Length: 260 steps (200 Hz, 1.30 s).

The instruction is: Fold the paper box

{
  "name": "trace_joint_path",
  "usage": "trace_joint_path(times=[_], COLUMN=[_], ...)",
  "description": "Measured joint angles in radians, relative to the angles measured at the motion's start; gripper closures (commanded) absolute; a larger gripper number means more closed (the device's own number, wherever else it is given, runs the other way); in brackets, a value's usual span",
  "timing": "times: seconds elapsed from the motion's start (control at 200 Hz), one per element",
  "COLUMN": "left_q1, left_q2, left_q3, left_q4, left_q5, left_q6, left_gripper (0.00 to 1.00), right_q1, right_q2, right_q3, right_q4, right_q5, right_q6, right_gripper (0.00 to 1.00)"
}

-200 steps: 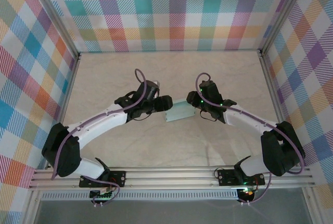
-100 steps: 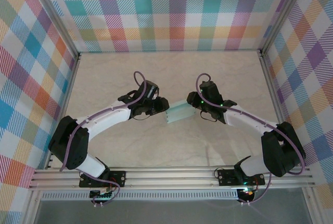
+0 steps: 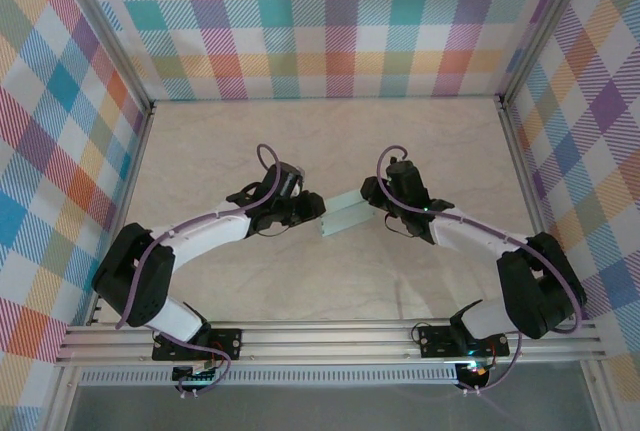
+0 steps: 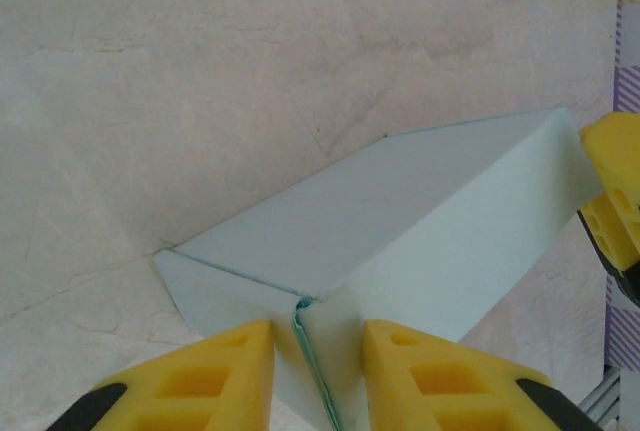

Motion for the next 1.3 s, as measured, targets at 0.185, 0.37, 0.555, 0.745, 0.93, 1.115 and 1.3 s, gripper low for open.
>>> trace_joint_path(times=[0.185,0.37,0.555,0.745,0.93,1.115,1.3], left_q1=[0.002,0.003,0.004,0.005,0.005,0.005,0.005], left_q2=[0.011,0.032,0.039,0.046,0.048,0.05,0.051], left_q3=[0.0,0.001,0.001,0.003,0.003,0.003,0.007], left_q4=[0.019,0.053,0.077,0.078,0.077,0.077,0.073], left_q5=[0.0,-0.001,0.0,0.002,0.003,0.003,0.003], left_q6=[0.019,0.036,0.037,0.04,0.04,0.04,0.04], left_gripper=[0.8,0.8,0.8,0.8,0.8,0.8,0.8], right_q1=[-0.029,-0.043,-0.108,-0.121,-0.132,-0.188,-0.211], right_q2=[-0.003,-0.039,-0.05,-0.04,-0.036,-0.05,-0.052], right_q3=[-0.003,0.004,-0.015,-0.022,-0.025,-0.074,-0.095], right_q4=[0.02,-0.032,-0.126,-0.119,-0.088,-0.011,0.038], right_q5=[-0.06,-0.087,-0.119,-0.214,-0.266,-0.344,-0.393], right_q6=[-0.053,-0.107,-0.12,-0.137,-0.147,-0.103,-0.062], right_gripper=[0.57,0.34,0.29,0.42,0.68,0.8,1.0])
